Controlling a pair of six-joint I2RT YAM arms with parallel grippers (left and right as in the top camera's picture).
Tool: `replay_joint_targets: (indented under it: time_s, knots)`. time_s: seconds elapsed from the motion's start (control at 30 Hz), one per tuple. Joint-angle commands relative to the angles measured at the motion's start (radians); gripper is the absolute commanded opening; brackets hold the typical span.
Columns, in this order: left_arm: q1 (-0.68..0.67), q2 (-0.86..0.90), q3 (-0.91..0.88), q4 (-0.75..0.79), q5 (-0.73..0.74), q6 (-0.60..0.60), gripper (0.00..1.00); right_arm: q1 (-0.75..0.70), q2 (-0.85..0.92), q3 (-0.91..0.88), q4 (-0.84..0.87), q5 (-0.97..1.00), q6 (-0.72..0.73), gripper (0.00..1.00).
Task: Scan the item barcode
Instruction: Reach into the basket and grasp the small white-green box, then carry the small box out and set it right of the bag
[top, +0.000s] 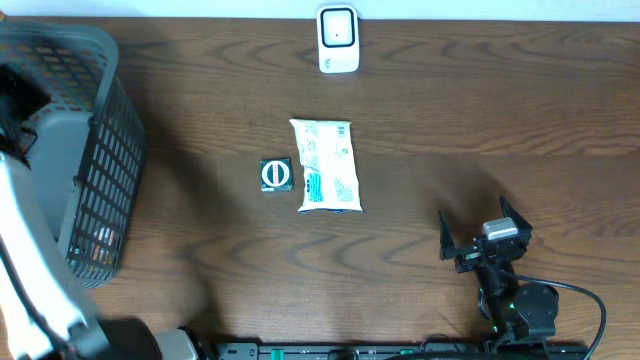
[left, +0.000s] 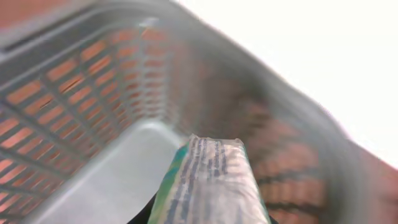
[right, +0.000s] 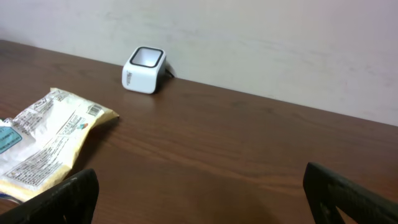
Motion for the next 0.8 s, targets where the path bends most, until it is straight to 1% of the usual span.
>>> replay_joint_targets:
  time_s: [0.0, 0.1, 0.2, 0.37, 0.47, 0.6, 0.77]
  knots:
    - [-0.106, -0.105, 0.003, -0.035, 0.121, -0.029, 0.2, 0.007, -0.005, -0.001, -0.004, 0.0, 0.011, 0.99]
    - [-0.244, -0.131, 0.003, -0.095, 0.121, -0.041, 0.21, 0.007, -0.005, -0.001, -0.004, 0.0, 0.011, 0.99]
    - [-0.403, -0.111, -0.004, -0.14, 0.121, -0.097, 0.21, 0.007, -0.005, -0.001, -0.004, 0.0, 0.011, 0.99]
    - [-0.679, 0.013, -0.008, -0.147, 0.121, -0.228, 0.21, 0.007, -0.005, -0.001, -0.004, 0.0, 0.011, 0.99]
    - [-0.809, 0.107, -0.008, -0.115, 0.121, -0.28, 0.21, 0.007, -0.005, -0.001, -0.004, 0.0, 0.011, 0.99]
    - [-0.962, 0.245, -0.008, -0.028, 0.121, -0.341, 0.2, 0.007, -0.005, -0.001, -0.004, 0.0, 0.011, 0.99]
    - [-1.094, 0.394, -0.008, 0.072, 0.121, -0.419, 0.21, 0.007, -0.005, -0.001, -0.004, 0.0, 0.011, 0.99]
